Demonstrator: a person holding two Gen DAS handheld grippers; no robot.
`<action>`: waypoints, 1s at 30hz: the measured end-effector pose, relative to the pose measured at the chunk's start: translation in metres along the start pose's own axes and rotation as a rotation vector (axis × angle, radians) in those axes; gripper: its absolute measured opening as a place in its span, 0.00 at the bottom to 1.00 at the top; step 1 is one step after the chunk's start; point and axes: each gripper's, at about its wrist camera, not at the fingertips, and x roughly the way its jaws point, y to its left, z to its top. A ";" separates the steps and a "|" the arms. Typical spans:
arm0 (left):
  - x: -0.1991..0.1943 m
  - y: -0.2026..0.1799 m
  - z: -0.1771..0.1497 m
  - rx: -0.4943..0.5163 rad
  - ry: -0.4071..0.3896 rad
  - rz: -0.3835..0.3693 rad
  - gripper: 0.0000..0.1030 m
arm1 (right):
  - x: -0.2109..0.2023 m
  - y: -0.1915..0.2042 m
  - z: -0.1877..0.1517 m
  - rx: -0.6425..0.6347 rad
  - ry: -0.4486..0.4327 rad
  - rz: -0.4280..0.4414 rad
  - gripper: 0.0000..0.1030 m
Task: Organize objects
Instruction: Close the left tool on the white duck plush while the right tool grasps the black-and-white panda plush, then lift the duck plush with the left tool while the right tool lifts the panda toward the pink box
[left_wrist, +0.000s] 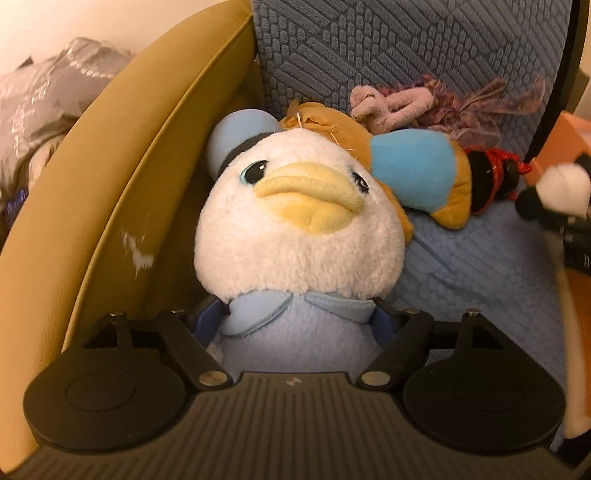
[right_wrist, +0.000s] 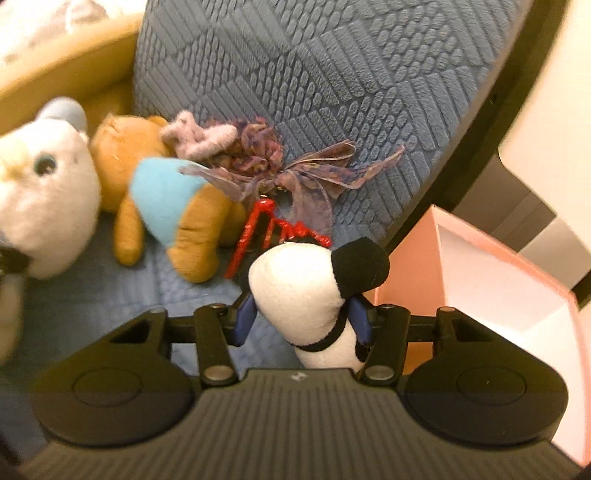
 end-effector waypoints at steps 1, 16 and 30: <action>-0.004 0.001 -0.003 -0.016 0.000 -0.013 0.80 | -0.005 -0.001 -0.001 0.021 0.005 0.016 0.54; -0.040 -0.013 -0.044 -0.085 0.002 -0.189 0.80 | -0.067 0.009 -0.046 0.384 0.193 0.254 0.55; -0.024 -0.003 -0.045 -0.129 0.059 -0.249 0.80 | -0.034 0.002 -0.050 0.549 0.258 0.251 0.61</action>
